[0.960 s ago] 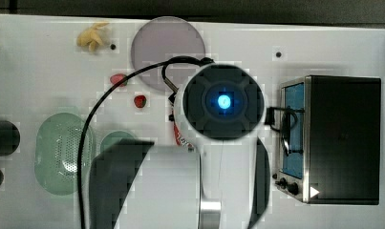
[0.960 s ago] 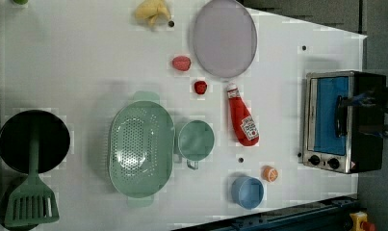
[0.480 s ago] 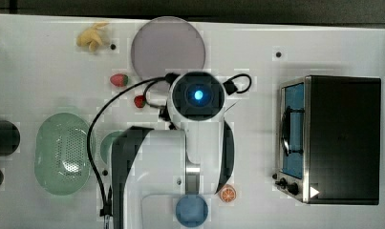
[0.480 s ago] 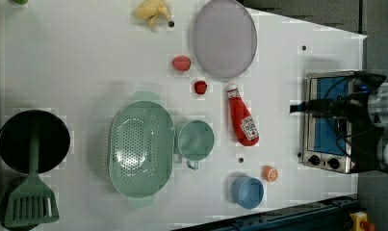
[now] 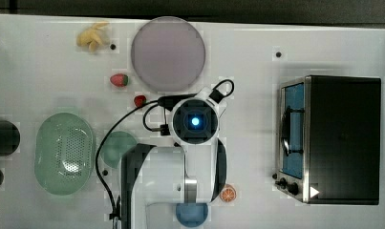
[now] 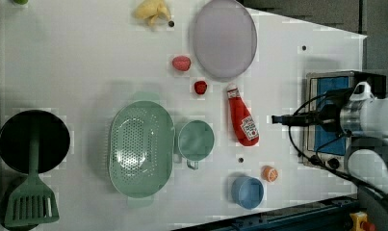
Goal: Pick Ketchup from the table and place it in strainer.
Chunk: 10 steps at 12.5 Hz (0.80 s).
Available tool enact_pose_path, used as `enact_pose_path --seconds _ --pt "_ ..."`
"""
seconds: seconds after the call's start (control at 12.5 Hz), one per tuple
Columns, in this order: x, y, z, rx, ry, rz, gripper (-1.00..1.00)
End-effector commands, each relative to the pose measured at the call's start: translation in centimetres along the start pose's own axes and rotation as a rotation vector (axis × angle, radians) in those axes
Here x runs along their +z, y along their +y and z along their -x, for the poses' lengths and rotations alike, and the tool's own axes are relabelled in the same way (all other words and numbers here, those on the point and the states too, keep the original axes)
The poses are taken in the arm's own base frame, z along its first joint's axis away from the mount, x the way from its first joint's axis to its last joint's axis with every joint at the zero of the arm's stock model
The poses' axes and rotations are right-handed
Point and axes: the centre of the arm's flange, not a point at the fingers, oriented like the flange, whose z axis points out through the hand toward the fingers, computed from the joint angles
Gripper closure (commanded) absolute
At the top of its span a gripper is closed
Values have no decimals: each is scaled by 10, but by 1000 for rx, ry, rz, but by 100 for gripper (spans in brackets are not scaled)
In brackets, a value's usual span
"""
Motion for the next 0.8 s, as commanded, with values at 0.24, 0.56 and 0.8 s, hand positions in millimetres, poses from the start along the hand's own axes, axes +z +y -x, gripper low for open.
enact_pose_path --seconds 0.24,0.56,0.8 --pt "59 -3 12 -83 -17 -6 -100" --pt "107 -3 8 -90 -22 -16 -100" --pt "141 -4 6 -89 -8 -26 -100"
